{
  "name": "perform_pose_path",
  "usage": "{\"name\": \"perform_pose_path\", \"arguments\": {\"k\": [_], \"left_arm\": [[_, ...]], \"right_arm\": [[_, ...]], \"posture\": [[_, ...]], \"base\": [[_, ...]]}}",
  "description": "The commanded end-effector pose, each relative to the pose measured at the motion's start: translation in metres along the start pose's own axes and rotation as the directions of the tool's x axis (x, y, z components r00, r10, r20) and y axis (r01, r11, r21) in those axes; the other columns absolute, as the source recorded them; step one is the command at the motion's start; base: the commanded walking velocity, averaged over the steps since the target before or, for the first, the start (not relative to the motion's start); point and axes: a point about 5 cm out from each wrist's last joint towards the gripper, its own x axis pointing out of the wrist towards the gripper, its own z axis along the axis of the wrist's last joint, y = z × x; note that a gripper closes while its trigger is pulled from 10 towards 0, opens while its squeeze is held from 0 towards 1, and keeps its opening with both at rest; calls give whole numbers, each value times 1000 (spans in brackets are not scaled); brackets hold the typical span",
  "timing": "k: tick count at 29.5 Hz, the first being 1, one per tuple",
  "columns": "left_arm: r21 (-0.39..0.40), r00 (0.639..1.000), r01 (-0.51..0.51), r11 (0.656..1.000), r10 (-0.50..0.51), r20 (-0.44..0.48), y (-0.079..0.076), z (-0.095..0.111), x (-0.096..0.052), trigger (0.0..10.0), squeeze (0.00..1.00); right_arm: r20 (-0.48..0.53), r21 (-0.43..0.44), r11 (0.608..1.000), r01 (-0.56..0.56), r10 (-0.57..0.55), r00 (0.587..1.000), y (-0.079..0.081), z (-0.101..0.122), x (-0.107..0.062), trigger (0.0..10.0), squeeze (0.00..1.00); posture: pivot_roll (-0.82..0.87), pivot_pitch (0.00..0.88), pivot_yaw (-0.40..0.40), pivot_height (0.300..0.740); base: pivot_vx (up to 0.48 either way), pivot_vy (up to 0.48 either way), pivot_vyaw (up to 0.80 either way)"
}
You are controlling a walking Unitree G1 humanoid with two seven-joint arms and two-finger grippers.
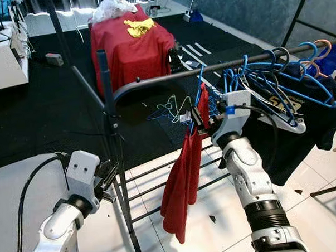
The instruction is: Hang hanger
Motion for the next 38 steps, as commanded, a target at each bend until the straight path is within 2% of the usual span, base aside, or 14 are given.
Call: {"name": "perform_pose_path", "arguments": {"k": [1, 7, 15, 16, 27, 36, 37, 38], "left_arm": [[-6, 1000, 7, 1000, -7, 12, -1, 2, -3, 10000, 0], [-28, 999, 19, 999, -18, 49, -2, 9, -4, 10000, 0], [-27, 998, 34, 999, -32, 60, -3, 11, -5, 10000, 0], [-28, 997, 40, 999, -38, 63, -3, 11, -5, 10000, 0], [-28, 997, 54, 998, -52, 64, -3, 13, -7, 10000, 0], [-25, 996, 58, 998, -56, 63, -2, 14, -7, 10000, 0], [-25, 996, 58, 998, -56, 64, -2, 14, -7, 10000, 0], [-25, 996, 58, 998, -56, 64, -2, 14, -7, 10000, 0]], "right_arm": [[-15, 22, 1000, 15, -15, 1000, -4, -2, 2, 10000, 1000], [-77, 33, 999, 2, 0, 997, -8, -7, 10, 10000, 1000], [-100, 31, 999, -20, 23, 995, -10, -6, 17, 10000, 1000], [-109, 17, 999, -28, 29, 994, -11, -3, 22, 10000, 0], [-125, 0, 1000, -20, 20, 992, -20, 5, 36, 10000, 0], [-136, 18, 1000, -19, 21, 990, -23, 4, 38, 10000, 0], [-138, 22, 1000, -22, 25, 990, -23, 4, 38, 7216, 0], [-138, 22, 1000, -22, 25, 990, -23, 4, 38, 7216, 0]], "posture": [[-24, 105, -56, 740], [-18, 116, -56, 740], [-14, 120, -57, 740], [-13, 120, -57, 740], [-5, 116, -58, 740], [-2, 116, -59, 740], [-2, 116, -59, 740], [-2, 116, -59, 740]], "base": [[0, 0, 0], [0, 0, 0], [0, 0, 0], [0, 0, 0], [0, 0, 0], [0, 0, 0], [0, 0, 0], [0, 0, 0]]}}
